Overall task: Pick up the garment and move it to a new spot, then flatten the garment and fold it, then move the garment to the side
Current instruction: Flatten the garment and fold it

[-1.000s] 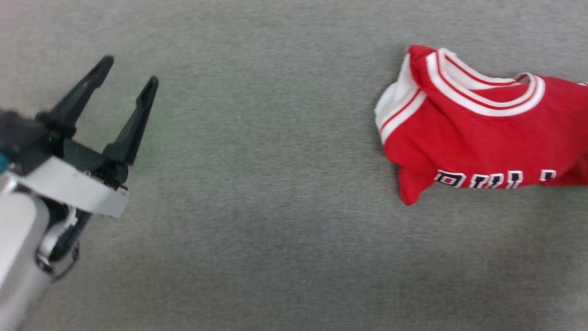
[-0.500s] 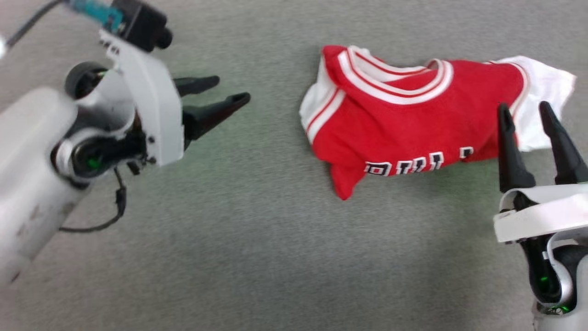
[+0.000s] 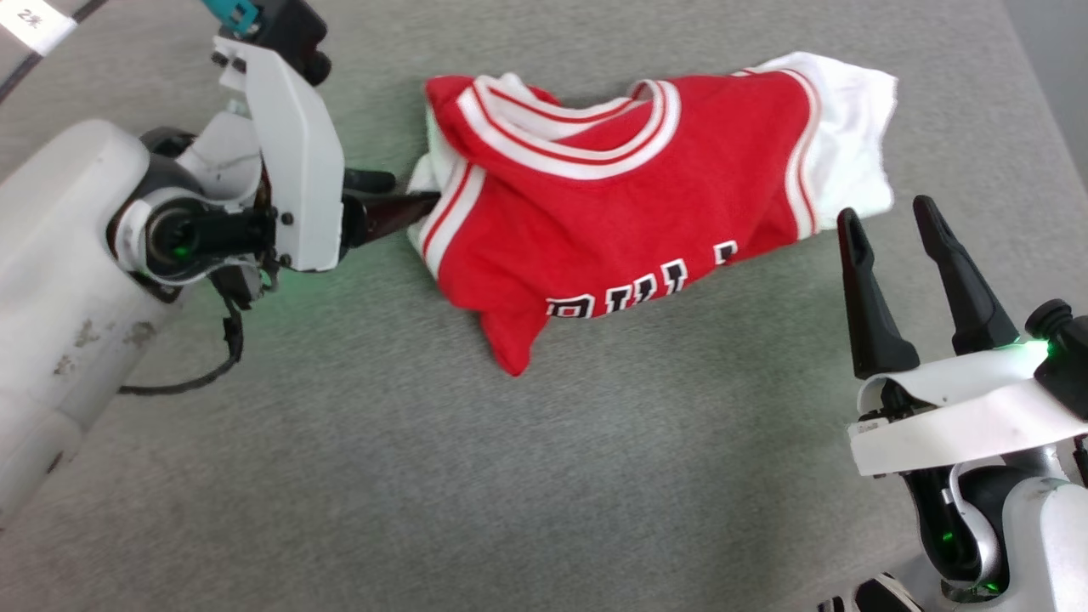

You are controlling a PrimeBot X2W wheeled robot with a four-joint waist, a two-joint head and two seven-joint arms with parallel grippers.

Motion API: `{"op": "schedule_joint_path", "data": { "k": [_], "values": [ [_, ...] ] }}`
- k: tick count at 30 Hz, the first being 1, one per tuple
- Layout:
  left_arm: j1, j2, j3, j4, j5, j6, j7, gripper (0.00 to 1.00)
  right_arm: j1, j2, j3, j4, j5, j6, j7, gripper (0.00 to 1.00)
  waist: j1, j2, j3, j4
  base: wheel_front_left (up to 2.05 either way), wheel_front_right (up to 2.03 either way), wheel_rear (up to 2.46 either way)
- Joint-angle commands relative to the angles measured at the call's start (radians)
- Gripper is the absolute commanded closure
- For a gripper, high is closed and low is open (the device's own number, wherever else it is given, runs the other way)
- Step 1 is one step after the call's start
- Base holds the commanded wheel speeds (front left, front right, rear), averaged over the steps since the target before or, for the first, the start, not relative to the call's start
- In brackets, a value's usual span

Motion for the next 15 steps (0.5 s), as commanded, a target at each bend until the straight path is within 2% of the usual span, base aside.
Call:
{"op": "schedule_joint_path", "data": {
  "k": [1, 7, 8, 10, 11, 15],
  "values": [
    [0.005, -0.004, -0.004, 0.001, -0.01, 0.002, 0.006, 0.0, 0.017, 0.003, 0.004, -0.004, 0.001, -0.001, -0.003, 0.0, 0.0, -0.0001, 0.014, -0.036, 0.0, 0.0, 0.0],
    [0.003, -0.028, -0.012, 0.005, -0.023, 0.002, 0.0, 0.0, 0.024, 0.003, 0.025, -0.016, 0.005, -0.001, -0.007, 0.0, 0.0, -0.0001, 0.011, -0.042, 0.0, 0.0, 0.0],
    [0.004, -0.037, -0.007, 0.005, -0.034, 0.002, -0.003, 0.12, 0.024, 0.003, 0.027, -0.016, 0.007, -0.001, -0.008, 0.0, 0.0, -0.0001, 0.011, -0.041, 0.0, 0.0, 0.0],
    [0.002, -0.051, 0.011, 0.009, -0.061, 0.002, -0.007, 0.85, 0.023, 0.003, 0.026, -0.014, 0.007, -0.001, -0.01, 0.0, 0.0, -0.0001, 0.011, -0.038, 0.0, 0.0, 0.0],
    [-0.002, -0.057, 0.016, 0.011, -0.071, 0.002, -0.004, 1.0, 0.021, 0.003, 0.023, -0.012, 0.006, -0.001, -0.01, 0.0, 0.0, -0.0001, 0.011, -0.034, 0.0, 0.0, 0.0],
    [-0.023, -0.064, 0.014, 0.003, -0.064, 0.002, 0.0, 1.0, 0.016, 0.003, 0.01, -0.015, -0.003, -0.001, -0.007, 0.0, 0.0, -0.0001, 0.003, -0.009, 0.0, 0.0, 0.0]
  ]
}}
